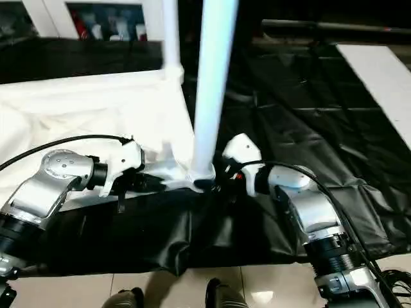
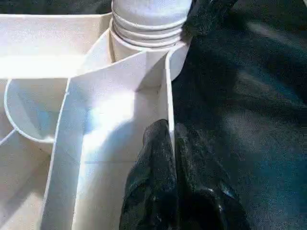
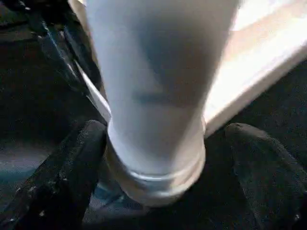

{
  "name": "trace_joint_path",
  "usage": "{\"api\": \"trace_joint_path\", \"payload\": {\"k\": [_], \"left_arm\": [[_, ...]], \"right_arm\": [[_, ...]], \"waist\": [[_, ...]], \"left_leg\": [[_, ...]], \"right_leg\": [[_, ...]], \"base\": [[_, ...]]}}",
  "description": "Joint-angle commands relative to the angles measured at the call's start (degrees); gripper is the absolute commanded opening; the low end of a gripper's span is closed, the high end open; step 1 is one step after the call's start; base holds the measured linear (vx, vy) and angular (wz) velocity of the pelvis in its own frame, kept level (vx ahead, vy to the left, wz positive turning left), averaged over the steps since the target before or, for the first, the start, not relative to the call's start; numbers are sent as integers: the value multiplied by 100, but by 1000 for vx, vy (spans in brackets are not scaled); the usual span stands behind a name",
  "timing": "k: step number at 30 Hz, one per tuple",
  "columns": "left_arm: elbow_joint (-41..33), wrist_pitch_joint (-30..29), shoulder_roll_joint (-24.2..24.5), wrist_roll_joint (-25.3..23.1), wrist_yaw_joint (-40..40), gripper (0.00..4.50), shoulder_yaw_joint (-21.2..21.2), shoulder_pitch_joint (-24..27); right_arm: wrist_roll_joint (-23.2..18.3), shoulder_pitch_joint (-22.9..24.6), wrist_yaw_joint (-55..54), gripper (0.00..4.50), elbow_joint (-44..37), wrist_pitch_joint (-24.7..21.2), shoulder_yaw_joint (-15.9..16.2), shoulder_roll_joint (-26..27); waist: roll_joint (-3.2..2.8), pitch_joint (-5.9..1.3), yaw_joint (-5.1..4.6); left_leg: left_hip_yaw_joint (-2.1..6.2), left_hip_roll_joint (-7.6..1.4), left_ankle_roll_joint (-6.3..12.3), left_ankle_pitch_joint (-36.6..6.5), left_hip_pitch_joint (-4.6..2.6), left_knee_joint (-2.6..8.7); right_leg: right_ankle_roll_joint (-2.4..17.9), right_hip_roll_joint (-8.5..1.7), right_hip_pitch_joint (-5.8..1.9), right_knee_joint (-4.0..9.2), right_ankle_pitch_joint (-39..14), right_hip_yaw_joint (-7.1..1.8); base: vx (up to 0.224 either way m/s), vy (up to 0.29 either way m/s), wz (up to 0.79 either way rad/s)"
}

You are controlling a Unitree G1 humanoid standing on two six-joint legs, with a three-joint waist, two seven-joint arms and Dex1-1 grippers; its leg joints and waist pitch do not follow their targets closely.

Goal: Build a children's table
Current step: Rotate leg to tighten

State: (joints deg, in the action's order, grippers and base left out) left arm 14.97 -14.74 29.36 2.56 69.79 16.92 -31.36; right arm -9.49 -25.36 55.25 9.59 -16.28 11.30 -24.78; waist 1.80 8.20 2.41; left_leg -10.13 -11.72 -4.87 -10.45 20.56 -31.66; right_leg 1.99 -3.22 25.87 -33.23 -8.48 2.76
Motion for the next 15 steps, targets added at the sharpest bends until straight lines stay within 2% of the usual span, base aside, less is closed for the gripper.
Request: {"api": "trace_joint_path", "payload": {"k": [1,3,4,8,10,15], "left_arm": [[-124,-36,39,123,353,0,326,248],[-193,-35,86,157,405,0,319,279],[-237,-33,118,182,440,0,315,299],[-251,-32,152,180,519,0,273,294],[-257,-47,139,170,508,0,263,284],[-252,-48,136,149,477,0,276,290]], "right_arm": [[-97,46,259,418,-212,15,93,-121],[-133,67,390,418,-264,14,136,-165],[-156,82,477,418,-294,16,163,-194],[-122,91,634,418,-199,71,232,-209],[-141,64,636,418,-147,77,221,-190],[-119,56,701,371,-120,76,248,-217]], "waist": [[-21,-410,-20],[-26,-399,-20],[-26,-384,-21],[-6,-368,-23],[-3,-377,-25],[3,-396,-24]], "left_leg": [[-47,-91,847,-205,-2,226],[-41,-103,757,-393,-7,241],[-45,-104,636,-581,-22,253],[-45,-96,445,-800,-24,255],[-42,-90,411,-770,-14,248],[-40,-79,436,-671,2,231]], "right_leg": [[1684,-329,-493,165,151,-255],[1623,-345,-492,195,-210,-257],[1516,-347,-475,237,-601,-266],[1300,-351,-448,287,-1167,-281],[1255,-347,-452,282,-1196,-285],[1254,-337,-458,259,-1051,-285]], "base": [[0,0,0],[0,0,0],[0,0,0],[0,0,0],[0,0,0],[0,0,0]]}}
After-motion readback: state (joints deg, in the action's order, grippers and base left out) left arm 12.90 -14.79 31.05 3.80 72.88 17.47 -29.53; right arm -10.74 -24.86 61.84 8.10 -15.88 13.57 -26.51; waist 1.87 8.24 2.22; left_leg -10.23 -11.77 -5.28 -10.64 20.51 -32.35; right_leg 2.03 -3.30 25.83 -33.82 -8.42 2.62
